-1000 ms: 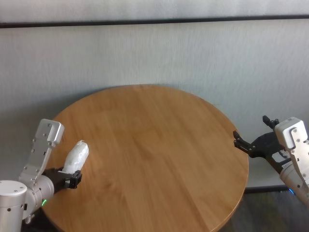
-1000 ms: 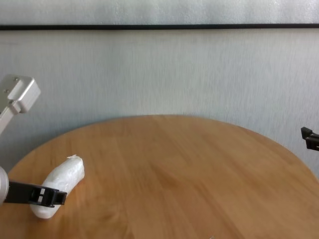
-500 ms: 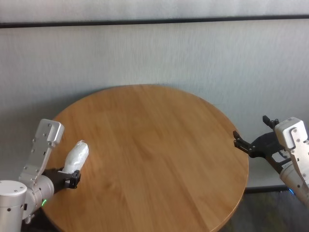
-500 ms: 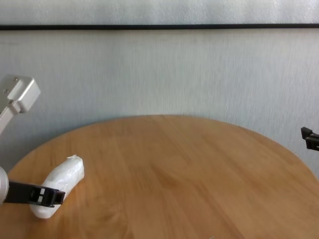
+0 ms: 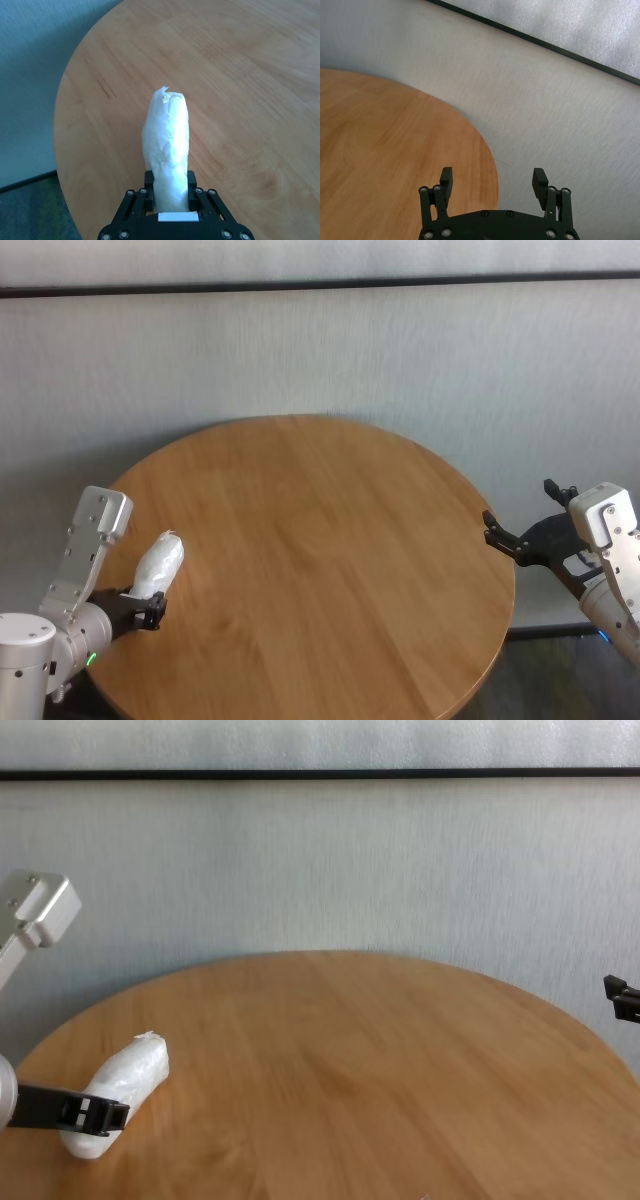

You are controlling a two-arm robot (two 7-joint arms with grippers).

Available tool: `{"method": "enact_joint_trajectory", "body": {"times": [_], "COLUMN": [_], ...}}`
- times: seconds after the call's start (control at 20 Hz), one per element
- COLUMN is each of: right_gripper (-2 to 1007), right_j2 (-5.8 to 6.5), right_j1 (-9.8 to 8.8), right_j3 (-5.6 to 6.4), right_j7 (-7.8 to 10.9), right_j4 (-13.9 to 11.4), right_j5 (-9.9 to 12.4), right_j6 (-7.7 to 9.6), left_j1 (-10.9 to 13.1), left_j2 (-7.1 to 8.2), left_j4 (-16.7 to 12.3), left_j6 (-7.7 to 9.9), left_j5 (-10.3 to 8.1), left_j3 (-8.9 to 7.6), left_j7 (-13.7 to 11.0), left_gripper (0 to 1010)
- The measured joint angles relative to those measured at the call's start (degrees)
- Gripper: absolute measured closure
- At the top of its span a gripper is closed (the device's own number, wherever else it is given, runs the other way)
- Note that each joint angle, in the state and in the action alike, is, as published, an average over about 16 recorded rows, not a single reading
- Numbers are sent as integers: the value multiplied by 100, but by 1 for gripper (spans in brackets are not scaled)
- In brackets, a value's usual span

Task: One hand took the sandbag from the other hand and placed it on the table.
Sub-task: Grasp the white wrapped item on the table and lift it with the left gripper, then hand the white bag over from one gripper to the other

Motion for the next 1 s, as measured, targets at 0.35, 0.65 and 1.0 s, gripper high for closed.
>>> {"method": "enact_joint_trajectory", "body": {"times": [0.35,0.65,1.0], "right_gripper": [4,4,4], "right_j2": [0,0,0], "right_j1": [0,0,0], "right_j3": [0,0,0], "right_j7": [0,0,0], "right_j4": [0,0,0], "right_j5": [0,0,0], "right_j6": [0,0,0], "left_j1": [0,0,0], "left_j2": [0,0,0], "left_j4": [0,0,0], "left_j6": [0,0,0], "left_j5": [0,0,0], "left_j3": [0,0,0], "left_j7": [0,0,0], "left_gripper": [630,630,630]}}
